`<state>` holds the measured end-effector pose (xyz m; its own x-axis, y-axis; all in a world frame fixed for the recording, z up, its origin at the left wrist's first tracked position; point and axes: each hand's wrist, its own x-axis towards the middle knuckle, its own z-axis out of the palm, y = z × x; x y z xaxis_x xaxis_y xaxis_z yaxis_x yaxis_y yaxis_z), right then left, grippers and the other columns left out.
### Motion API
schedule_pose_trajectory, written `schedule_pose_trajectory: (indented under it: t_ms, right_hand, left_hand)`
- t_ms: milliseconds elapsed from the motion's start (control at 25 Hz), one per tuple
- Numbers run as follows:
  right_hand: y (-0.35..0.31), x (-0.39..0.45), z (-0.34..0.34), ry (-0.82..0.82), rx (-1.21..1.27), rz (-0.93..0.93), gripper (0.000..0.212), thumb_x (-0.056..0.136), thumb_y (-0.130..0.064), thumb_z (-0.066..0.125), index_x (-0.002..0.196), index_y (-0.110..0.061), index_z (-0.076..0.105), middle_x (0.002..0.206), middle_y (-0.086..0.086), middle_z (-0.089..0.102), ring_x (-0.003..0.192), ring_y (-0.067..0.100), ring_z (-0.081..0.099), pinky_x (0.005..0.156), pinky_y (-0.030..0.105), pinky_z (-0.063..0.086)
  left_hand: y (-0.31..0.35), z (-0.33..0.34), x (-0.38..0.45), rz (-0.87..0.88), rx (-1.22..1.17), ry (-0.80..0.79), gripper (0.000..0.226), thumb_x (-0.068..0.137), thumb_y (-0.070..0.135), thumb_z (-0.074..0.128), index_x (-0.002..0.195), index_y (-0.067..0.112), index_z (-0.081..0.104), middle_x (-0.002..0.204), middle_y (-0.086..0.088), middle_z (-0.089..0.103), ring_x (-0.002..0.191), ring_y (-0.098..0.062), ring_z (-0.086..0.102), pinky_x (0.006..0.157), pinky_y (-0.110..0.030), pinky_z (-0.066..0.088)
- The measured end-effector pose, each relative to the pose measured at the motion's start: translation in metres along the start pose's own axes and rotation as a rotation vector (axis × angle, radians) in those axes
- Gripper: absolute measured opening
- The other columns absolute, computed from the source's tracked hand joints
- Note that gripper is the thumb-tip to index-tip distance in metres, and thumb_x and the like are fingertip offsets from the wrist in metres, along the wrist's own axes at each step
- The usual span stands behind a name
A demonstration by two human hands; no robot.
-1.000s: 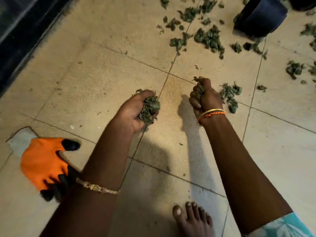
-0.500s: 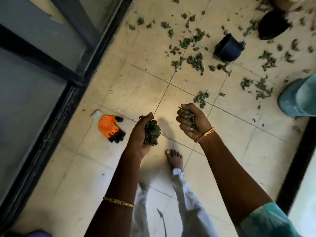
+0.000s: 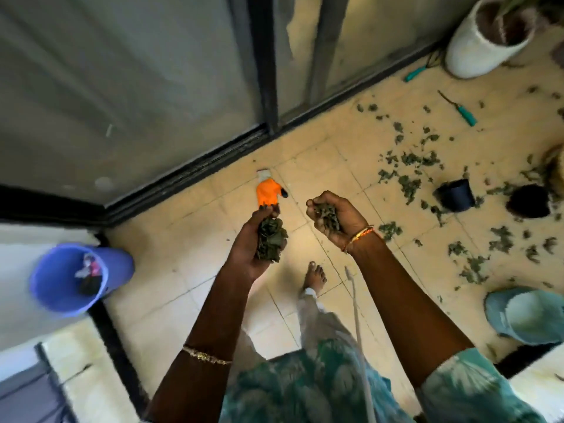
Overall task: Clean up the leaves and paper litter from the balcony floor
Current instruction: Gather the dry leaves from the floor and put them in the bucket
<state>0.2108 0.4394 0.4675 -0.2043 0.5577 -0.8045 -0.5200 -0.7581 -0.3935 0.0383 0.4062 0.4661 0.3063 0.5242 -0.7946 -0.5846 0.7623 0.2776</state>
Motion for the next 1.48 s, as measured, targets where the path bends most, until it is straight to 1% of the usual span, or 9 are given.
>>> schedule_pose_trajectory:
  t_ms: [280, 520, 680, 840, 1000, 1200, 1320, 1400, 1480]
  right_hand:
    - [0.106, 0.001, 0.151, -0.2, -0.398, 0.033, 0.021, 0.094, -0.02, 0.053, 0.074, -0.014, 0.055, 0.059, -0.005, 0.054, 0.047, 0.002, 0.049, 0.036, 0.013, 0.032]
    - [0.237, 0.022, 0.258, -0.179, -0.312, 0.226, 0.045, 0.092, -0.025, 0.038, 0.057, -0.009, 0.062, 0.055, 0.002, 0.057, 0.045, 0.012, 0.054, 0.041, 0.013, 0.039]
    - [0.317, 0.05, 0.319, -0.123, -0.359, 0.31, 0.023, 0.085, -0.015, 0.041, 0.065, -0.011, 0.05, 0.053, 0.002, 0.057, 0.043, 0.012, 0.054, 0.042, 0.013, 0.041]
    - [0.383, 0.106, 0.365, -0.094, -0.489, 0.345, 0.029, 0.091, -0.018, 0.041, 0.064, -0.014, 0.05, 0.05, -0.001, 0.058, 0.045, 0.011, 0.052, 0.048, 0.018, 0.04]
    - [0.436, 0.178, 0.4, -0.125, -0.479, 0.365, 0.04, 0.091, -0.019, 0.045, 0.054, -0.012, 0.057, 0.049, 0.0, 0.056, 0.056, 0.015, 0.048, 0.058, 0.024, 0.04]
    - [0.501, 0.275, 0.416, -0.041, -0.497, 0.402, 0.026, 0.093, -0.02, 0.039, 0.075, -0.009, 0.053, 0.075, 0.01, 0.058, 0.068, 0.023, 0.056, 0.046, 0.027, 0.054]
    - [0.53, 0.321, 0.426, -0.029, -0.396, 0.353, 0.027, 0.094, -0.015, 0.035, 0.074, -0.007, 0.053, 0.078, 0.013, 0.056, 0.07, 0.025, 0.055, 0.057, 0.031, 0.053]
    - [0.541, 0.345, 0.433, -0.017, -0.39, 0.319, 0.024, 0.094, -0.016, 0.037, 0.076, -0.009, 0.052, 0.079, 0.011, 0.054, 0.072, 0.023, 0.053, 0.07, 0.033, 0.047]
    - [0.545, 0.361, 0.436, -0.007, -0.466, 0.312, 0.022, 0.094, -0.02, 0.038, 0.076, -0.014, 0.05, 0.077, 0.006, 0.049, 0.07, 0.019, 0.049, 0.072, 0.032, 0.045]
  left_hand:
    - [0.023, -0.161, -0.101, 0.169, -0.277, 0.182, 0.029, 0.089, 0.028, 0.051, 0.062, 0.019, 0.048, 0.053, 0.005, 0.038, 0.042, -0.009, 0.035, 0.048, -0.02, 0.015]
    - [0.059, -0.298, -0.183, 0.273, -0.465, 0.254, 0.05, 0.098, 0.029, 0.035, 0.05, 0.018, 0.046, 0.044, 0.004, 0.039, 0.033, -0.01, 0.037, 0.035, -0.013, 0.025]
    - [0.082, -0.376, -0.202, 0.364, -0.604, 0.319, 0.054, 0.1, 0.028, 0.029, 0.052, 0.014, 0.049, 0.044, 0.0, 0.045, 0.034, -0.014, 0.046, 0.034, -0.013, 0.034]
    - [0.105, -0.454, -0.177, 0.407, -0.665, 0.41, 0.036, 0.1, 0.028, 0.035, 0.073, 0.012, 0.053, 0.052, -0.004, 0.057, 0.043, -0.016, 0.058, 0.04, -0.015, 0.044]
    - [0.125, -0.534, -0.129, 0.497, -0.73, 0.52, 0.019, 0.099, 0.026, 0.043, 0.106, 0.013, 0.056, 0.087, -0.007, 0.065, 0.067, -0.017, 0.064, 0.053, -0.024, 0.054]
    - [0.131, -0.619, -0.057, 0.506, -0.769, 0.555, 0.023, 0.1, 0.029, 0.041, 0.104, 0.016, 0.059, 0.091, -0.007, 0.064, 0.07, -0.017, 0.063, 0.058, -0.027, 0.051]
    - [0.134, -0.653, -0.024, 0.481, -0.786, 0.604, 0.034, 0.1, 0.032, 0.038, 0.11, 0.009, 0.061, 0.089, -0.011, 0.065, 0.062, -0.019, 0.062, 0.05, -0.022, 0.05]
    - [0.142, -0.667, -0.014, 0.484, -0.843, 0.615, 0.034, 0.098, 0.034, 0.041, 0.114, 0.011, 0.061, 0.104, -0.014, 0.064, 0.081, -0.024, 0.062, 0.062, -0.029, 0.055]
    - [0.152, -0.673, -0.013, 0.47, -0.87, 0.658, 0.021, 0.098, 0.036, 0.043, 0.096, 0.02, 0.057, 0.101, -0.011, 0.059, 0.091, -0.026, 0.058, 0.078, -0.038, 0.052]
